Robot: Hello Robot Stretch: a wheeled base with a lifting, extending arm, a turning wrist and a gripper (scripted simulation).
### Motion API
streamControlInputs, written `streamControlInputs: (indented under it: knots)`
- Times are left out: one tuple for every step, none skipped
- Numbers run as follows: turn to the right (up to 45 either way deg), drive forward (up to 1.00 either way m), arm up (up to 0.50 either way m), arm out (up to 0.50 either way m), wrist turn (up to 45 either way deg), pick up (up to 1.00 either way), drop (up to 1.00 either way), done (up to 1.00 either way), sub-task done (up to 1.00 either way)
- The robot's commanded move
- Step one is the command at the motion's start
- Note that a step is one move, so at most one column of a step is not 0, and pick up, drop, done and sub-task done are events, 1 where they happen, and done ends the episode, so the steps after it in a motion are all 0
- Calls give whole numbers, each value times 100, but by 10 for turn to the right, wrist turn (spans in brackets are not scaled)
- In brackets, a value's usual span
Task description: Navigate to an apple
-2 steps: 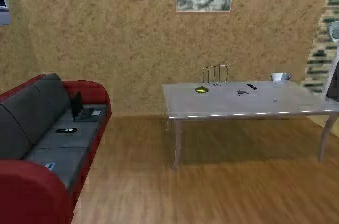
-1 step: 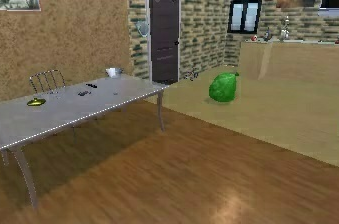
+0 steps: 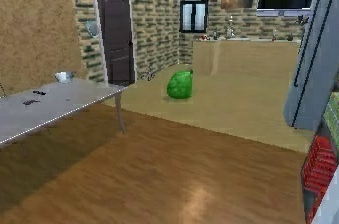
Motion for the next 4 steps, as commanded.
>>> streamControlInputs:
  knots:
    - [0,90,0,0,0,0,0,0,0]
    - [270,0,0,0,0,0,0,0,0]
    - [0,100,0,0,0,0,0,0,0]
    - [30,0,0,0,0,0,0,0,0]
